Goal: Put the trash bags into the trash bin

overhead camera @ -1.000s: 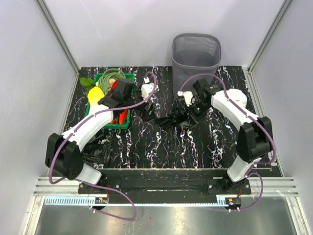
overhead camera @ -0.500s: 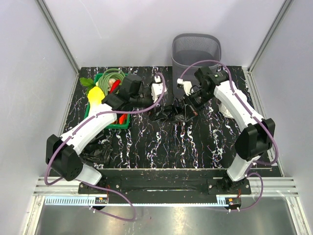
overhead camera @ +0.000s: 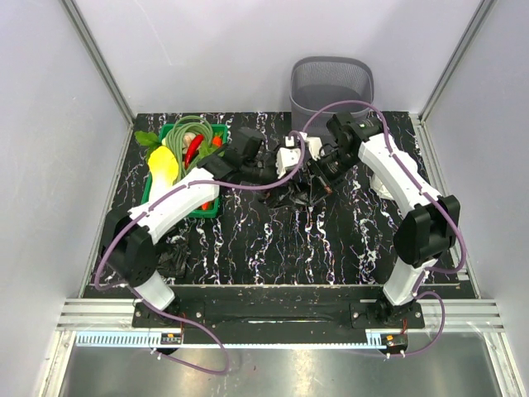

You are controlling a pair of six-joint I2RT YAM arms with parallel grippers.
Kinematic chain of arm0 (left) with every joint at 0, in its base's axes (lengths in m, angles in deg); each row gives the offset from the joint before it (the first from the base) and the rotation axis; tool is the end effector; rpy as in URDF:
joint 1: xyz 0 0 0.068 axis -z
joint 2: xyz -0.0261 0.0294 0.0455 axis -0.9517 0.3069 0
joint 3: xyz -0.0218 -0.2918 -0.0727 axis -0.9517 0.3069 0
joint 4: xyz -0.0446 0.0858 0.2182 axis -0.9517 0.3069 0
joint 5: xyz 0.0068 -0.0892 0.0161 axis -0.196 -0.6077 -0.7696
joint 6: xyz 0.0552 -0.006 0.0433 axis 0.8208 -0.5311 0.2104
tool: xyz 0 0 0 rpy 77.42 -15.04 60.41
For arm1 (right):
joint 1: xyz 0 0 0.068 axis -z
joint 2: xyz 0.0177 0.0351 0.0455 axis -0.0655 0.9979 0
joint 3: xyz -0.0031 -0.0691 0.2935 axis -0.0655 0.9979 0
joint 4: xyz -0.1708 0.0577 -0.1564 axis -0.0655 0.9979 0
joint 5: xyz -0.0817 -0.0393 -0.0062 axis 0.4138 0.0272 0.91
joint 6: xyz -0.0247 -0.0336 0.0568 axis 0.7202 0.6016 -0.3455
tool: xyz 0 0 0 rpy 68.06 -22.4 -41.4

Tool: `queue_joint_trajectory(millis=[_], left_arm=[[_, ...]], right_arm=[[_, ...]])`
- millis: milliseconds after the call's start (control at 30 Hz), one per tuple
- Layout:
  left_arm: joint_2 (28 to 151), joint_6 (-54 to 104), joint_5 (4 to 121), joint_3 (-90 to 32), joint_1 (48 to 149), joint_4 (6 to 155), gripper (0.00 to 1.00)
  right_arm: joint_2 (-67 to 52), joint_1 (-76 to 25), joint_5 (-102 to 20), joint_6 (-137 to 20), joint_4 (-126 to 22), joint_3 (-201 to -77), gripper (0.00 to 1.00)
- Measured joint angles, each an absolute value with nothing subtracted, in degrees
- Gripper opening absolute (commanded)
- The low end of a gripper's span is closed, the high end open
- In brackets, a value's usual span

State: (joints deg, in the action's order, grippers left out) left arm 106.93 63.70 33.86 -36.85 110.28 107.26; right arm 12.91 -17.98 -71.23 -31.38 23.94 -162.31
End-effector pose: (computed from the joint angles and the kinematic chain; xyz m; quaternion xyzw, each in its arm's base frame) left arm 0.2597 -0.2480 0.3449 0.5770 0.6386 -0.3225 0.3940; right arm 0.2878 0.1526 0.3336 -0.3683 0.8678 0.3221 0.0870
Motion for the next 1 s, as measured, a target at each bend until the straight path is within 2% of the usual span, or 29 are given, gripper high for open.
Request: queue_joint_trajectory(millis=[67, 100, 133, 233, 267, 300, 467, 567, 633, 800, 1000], left_arm=[[107.95, 63.65, 32.65, -37.15, 110.50, 107.34, 0.97], [108.46, 63.57, 31.82, -37.31, 110.63, 107.37, 0.88], [109.11, 63.44, 30.95, -37.57, 110.85, 107.41, 0.75], [110.93, 62.52, 29.33, -38.55, 111.55, 107.87, 0.19], [111.49, 62.52, 28.70, -38.88, 111.72, 108.04, 0.04], [111.71, 61.75, 28.39, -38.92, 111.85, 108.07, 0.00], [111.80, 61.64, 27.71, -38.99, 112.22, 108.59, 0.00], [110.99, 62.45, 28.00, -38.57, 112.22, 109.55, 0.00], [109.70, 63.24, 28.50, -37.79, 112.27, 110.12, 0.00], [105.50, 65.64, 28.96, -37.07, 111.72, 114.36, 0.00], [104.91, 65.77, 28.96, -37.24, 111.15, 117.57, 0.00]], right_arm=[[12.91, -17.98, -71.23, -31.38, 23.92, -162.57, 0.00], [12.91, -17.98, -71.23, -31.38, 23.92, -162.63, 0.00], [12.91, -17.98, -71.23, -31.41, 23.94, -162.63, 0.00], [12.91, -17.98, -71.19, -31.43, 23.94, -162.63, 0.00], [12.91, -17.98, -71.16, -31.45, 23.94, -162.63, 0.00], [12.91, -17.98, -71.08, -31.56, 23.94, -162.63, 0.00], [12.91, -17.98, -69.96, -31.91, 23.94, -162.63, 0.02], [12.91, -17.98, -69.07, -32.10, 23.79, -162.63, 0.28], [12.89, -17.94, -68.28, -32.45, 23.99, -162.61, 0.36], [12.38, -17.37, -66.51, -32.54, 23.94, -162.61, 0.40], [10.22, -16.91, -69.26, -31.54, 23.97, -162.70, 0.40]])
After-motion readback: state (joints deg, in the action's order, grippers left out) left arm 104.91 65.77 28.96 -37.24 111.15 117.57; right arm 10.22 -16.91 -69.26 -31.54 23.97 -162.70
